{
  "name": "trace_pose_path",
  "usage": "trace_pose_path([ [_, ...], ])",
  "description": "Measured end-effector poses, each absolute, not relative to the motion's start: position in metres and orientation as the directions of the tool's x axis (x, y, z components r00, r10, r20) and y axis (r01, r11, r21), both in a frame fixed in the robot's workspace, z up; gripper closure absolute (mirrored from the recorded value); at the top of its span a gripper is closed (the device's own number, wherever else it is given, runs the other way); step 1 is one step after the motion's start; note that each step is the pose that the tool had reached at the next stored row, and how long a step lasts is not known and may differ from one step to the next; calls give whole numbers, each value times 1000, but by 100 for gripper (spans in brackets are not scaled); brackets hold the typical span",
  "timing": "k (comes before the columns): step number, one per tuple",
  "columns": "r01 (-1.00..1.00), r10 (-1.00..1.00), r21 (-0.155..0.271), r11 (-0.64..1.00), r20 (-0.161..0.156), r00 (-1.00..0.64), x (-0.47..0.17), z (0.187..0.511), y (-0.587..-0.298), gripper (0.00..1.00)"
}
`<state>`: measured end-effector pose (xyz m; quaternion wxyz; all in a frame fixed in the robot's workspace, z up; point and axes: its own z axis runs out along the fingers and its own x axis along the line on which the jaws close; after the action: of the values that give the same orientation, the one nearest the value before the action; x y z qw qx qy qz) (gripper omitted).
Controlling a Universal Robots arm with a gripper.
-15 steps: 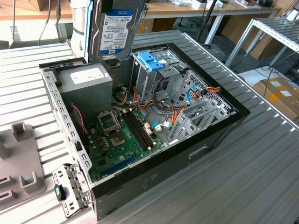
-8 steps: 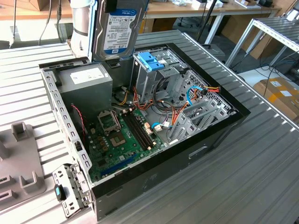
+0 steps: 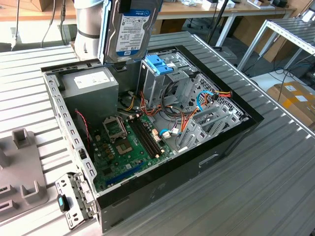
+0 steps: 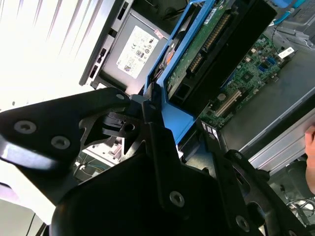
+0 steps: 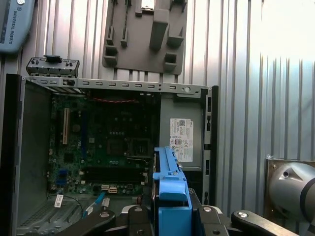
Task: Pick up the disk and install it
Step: 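Pick up the disk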
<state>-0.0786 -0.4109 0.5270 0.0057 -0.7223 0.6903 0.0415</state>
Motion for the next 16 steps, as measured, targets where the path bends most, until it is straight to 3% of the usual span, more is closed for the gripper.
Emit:
trace_pose_path([
  [16,-998,-997,49,-47,-68,44,-60,527,-411,63],
])
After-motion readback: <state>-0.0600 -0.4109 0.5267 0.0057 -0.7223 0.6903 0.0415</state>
